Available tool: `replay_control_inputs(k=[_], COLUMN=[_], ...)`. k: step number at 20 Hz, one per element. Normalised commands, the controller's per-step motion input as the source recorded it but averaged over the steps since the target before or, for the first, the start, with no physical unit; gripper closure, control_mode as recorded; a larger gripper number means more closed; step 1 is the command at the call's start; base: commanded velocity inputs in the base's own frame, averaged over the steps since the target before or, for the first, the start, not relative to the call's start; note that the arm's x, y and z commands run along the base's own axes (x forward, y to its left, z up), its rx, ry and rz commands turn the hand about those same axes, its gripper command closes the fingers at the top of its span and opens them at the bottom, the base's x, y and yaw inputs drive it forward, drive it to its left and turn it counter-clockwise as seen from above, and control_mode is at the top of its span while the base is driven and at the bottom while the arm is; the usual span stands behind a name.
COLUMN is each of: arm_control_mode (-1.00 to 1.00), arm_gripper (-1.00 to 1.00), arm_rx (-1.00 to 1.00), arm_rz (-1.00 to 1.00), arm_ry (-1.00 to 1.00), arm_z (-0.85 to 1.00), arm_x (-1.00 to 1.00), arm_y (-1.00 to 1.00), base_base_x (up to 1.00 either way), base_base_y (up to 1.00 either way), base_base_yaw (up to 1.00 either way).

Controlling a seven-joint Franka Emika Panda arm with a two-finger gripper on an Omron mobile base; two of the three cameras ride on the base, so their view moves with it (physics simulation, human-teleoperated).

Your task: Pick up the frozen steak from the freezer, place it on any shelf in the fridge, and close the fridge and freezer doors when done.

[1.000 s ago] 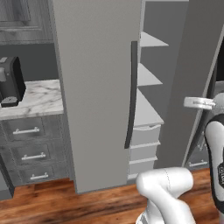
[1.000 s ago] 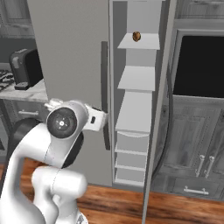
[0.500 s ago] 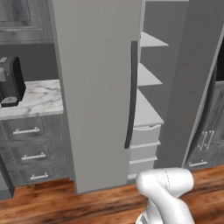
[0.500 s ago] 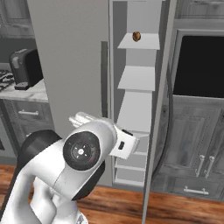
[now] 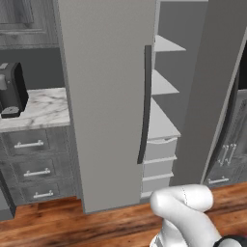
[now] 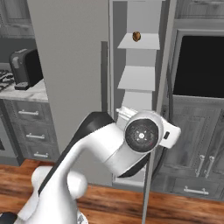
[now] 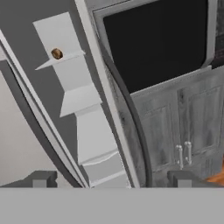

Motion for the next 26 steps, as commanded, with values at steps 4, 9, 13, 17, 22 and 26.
replay_control_inputs(k=[4, 9, 13, 17, 22, 26], arm_control_mode=[-1.0, -1.0, -1.0, -1.0, -1.0, -1.0], arm_gripper=[-1.0, -1.0, -1.0, -1.0, -1.0, -1.0], arm_rx=[0.0, 0.0, 0.0, 0.0, 0.0, 0.0], arm_rz=[-0.03, -0.03, 0.02, 0.05, 0.06, 0.07], arm_ry=[0.04, 0.03, 0.0, 0.0, 0.0, 0.0], arm_z=[-0.17, -0.02, -0.01, -0.2, -0.29, -0.21], arm_x=[0.27, 0.11, 0.33, 0.38, 0.49, 0.47], arm_y=[-0.78, -0.45, -0.08, -0.08, -0.3, -0.41], base_base_x=[0.0, 0.0, 0.0, 0.0, 0.0, 0.0], base_base_y=[0.0, 0.0, 0.0, 0.0, 0.0, 0.0], base_base_yaw=[0.0, 0.0, 0.0, 0.0, 0.0, 0.0])
